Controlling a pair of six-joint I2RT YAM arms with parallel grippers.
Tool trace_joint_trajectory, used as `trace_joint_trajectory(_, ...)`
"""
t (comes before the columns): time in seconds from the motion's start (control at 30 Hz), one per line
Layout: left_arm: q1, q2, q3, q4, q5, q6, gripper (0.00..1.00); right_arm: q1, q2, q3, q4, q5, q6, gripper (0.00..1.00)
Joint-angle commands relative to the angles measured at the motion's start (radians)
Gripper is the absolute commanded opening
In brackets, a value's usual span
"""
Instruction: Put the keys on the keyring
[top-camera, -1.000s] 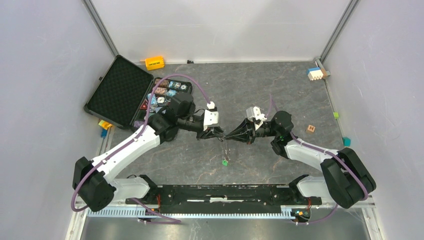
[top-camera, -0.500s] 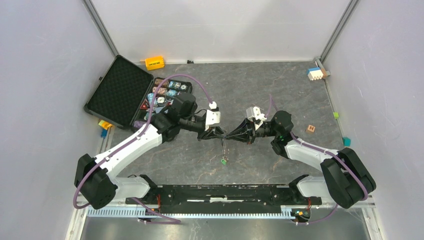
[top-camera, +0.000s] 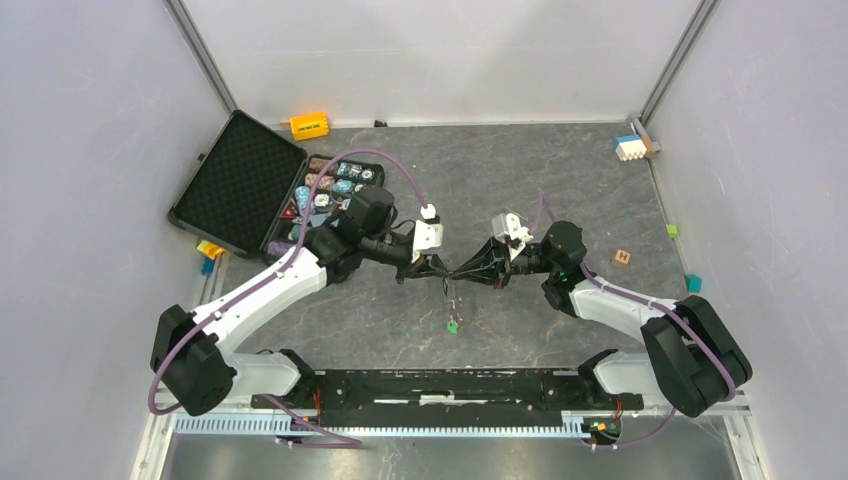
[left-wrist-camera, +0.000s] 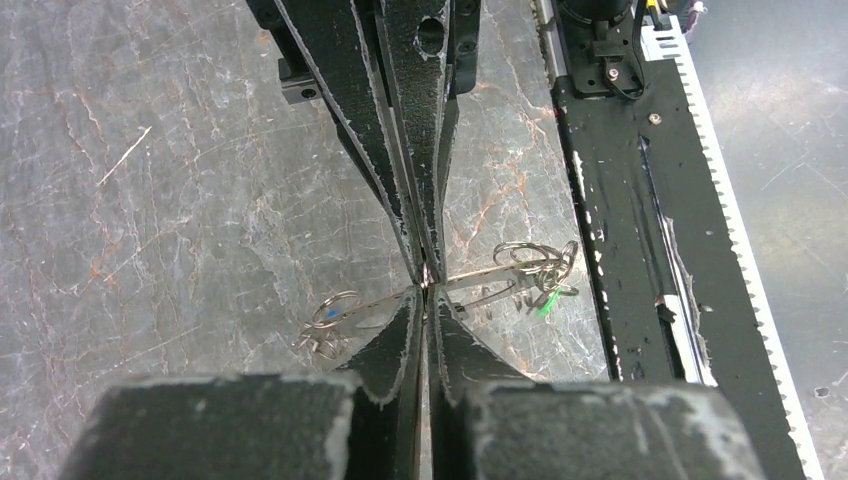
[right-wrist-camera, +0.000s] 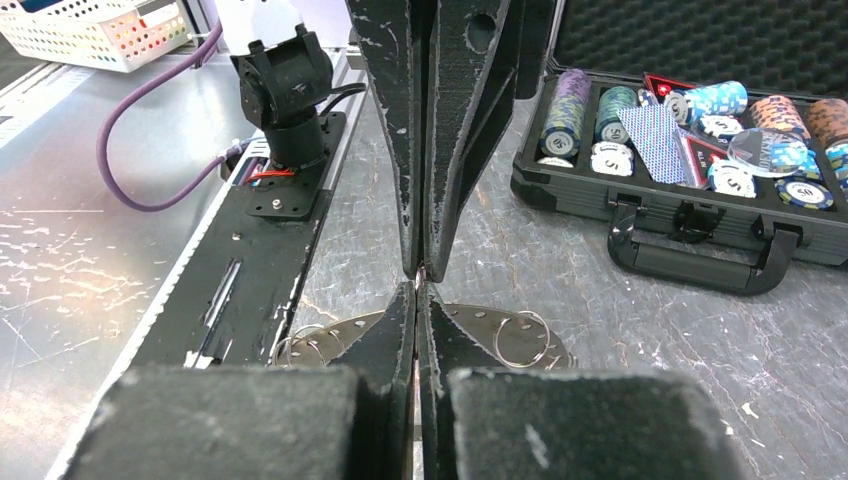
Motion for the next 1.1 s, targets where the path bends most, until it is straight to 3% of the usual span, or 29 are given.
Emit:
trace_joint_trajectory(0.0, -0.010, 0.011, 0.023, 0.012, 0.028, -0.028, 0.02, -0.002, -0.011, 0.024, 0.038, 0.006, -0.010, 0.00)
trace_joint_trajectory(0.13, -0.011, 0.004, 0.033, 0.011, 0.005, -0.042, 0.02, -0.003, -0.015, 0.027, -0.021, 0.017, -0.064, 0.00)
trace_joint_trajectory(0.3, -0.021, 0.000, 0.072, 0.012, -0.082, -0.096, 0.02, 0.000, -0.020, 0.066, -0.240, 0.042, -0.252, 0.01)
trace_joint_trajectory(0.6, -0.075, 0.038, 0.111, -0.008, -0.180, -0.117, 0.02, 0.012, -0.035, 0.090, -0.380, 0.068, -0.367, 0.08)
trace_joint_trajectory(1.07, -0.126, 0.071, 0.221, -0.256, -0.343, 0.091, 0.02, 0.013, -0.071, 0.140, -0.530, 0.059, -0.476, 0.24)
